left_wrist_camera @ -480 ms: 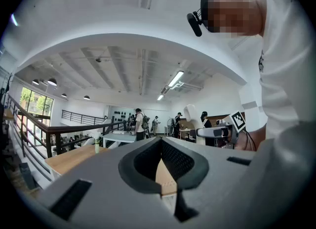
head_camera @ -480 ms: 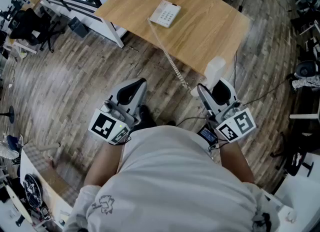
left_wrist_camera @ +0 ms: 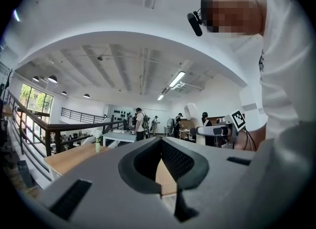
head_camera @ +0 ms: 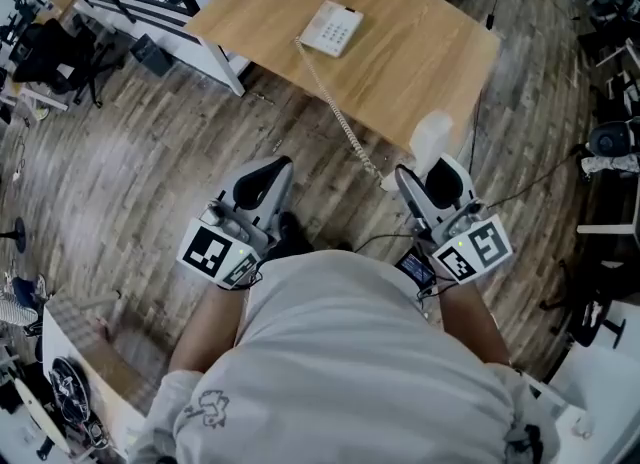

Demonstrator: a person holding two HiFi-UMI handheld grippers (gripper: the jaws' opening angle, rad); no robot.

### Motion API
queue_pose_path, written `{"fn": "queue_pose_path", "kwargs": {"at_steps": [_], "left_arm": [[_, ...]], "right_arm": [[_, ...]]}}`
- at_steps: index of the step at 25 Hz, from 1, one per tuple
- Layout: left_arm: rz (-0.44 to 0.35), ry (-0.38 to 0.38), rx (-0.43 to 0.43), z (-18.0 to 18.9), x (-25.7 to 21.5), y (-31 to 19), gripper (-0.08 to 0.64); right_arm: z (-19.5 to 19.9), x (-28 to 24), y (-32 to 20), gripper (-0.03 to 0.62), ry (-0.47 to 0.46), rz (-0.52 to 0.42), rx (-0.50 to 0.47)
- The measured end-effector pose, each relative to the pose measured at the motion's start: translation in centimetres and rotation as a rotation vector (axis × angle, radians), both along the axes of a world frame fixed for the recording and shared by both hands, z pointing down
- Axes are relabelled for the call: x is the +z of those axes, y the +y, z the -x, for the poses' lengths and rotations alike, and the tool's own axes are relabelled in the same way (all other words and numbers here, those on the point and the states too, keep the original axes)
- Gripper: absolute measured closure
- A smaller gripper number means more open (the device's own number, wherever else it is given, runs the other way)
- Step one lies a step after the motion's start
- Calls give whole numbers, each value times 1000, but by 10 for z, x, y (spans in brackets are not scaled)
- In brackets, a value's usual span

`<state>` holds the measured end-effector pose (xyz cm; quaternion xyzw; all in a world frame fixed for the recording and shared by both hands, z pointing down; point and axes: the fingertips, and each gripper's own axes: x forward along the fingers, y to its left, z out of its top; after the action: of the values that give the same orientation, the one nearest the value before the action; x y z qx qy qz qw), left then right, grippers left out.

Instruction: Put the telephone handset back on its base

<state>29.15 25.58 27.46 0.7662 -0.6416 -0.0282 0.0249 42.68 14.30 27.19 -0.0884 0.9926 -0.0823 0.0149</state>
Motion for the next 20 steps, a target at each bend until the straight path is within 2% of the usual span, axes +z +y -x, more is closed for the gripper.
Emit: {"fn": "queue_pose_path", "kwargs": {"at_steps": [6, 20], "left_arm": [[-9, 8, 8, 35, 1, -5, 554], [9, 55, 64, 159, 12, 1, 554]], "right_arm": [[34, -1, -4, 371, 8, -6, 10], [148, -1, -6, 371, 66, -2, 86]]}}
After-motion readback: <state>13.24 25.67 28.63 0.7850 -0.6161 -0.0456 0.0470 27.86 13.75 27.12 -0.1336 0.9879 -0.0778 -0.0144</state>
